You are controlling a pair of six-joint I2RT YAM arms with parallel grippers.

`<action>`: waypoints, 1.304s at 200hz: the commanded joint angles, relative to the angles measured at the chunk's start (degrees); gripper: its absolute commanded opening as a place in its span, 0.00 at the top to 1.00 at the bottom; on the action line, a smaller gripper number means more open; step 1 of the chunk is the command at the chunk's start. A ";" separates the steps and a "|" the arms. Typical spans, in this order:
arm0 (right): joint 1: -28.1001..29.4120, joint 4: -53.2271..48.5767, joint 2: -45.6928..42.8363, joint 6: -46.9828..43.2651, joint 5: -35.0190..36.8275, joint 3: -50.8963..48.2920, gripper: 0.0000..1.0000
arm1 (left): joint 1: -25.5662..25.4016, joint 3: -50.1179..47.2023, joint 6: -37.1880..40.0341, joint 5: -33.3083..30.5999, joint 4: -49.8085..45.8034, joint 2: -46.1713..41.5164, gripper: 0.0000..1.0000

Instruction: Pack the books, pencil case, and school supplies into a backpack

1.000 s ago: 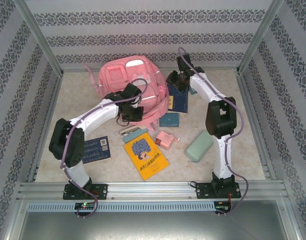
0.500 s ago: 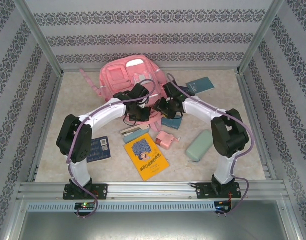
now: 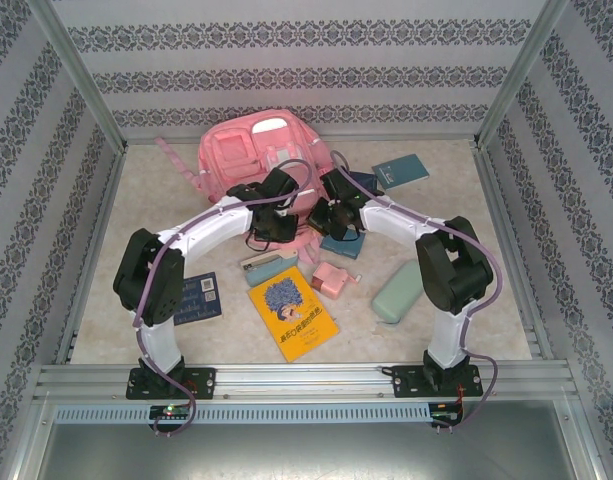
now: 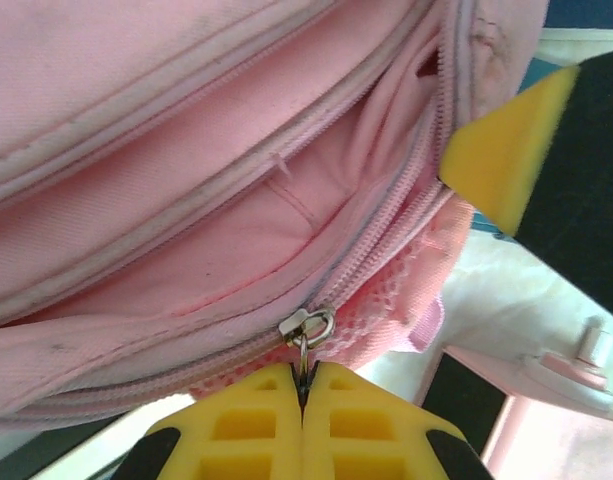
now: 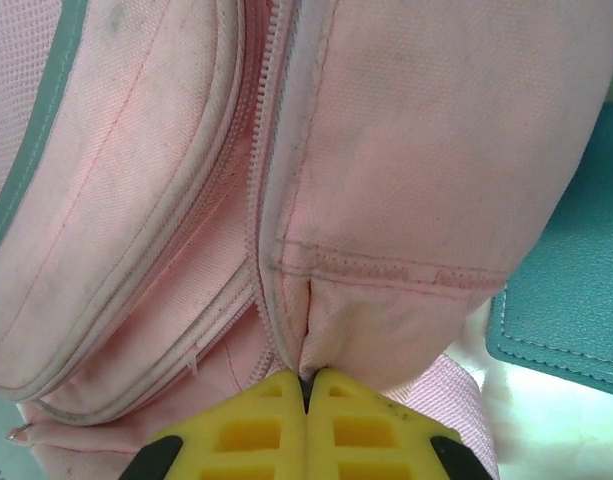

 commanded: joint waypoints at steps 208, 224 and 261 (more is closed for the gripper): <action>0.28 0.19 -5.34 1.88 -1.27 0.16 0.48 | 3.99 6.92 4.79 10.58 -1.47 1.81 1.00; 0.26 0.71 -6.13 3.89 -0.02 -2.37 0.47 | 1.86 7.84 4.67 10.57 -1.33 2.72 1.00; 0.52 3.17 -4.48 7.31 0.22 -4.18 0.47 | -0.15 7.36 4.98 10.29 -1.38 3.71 1.00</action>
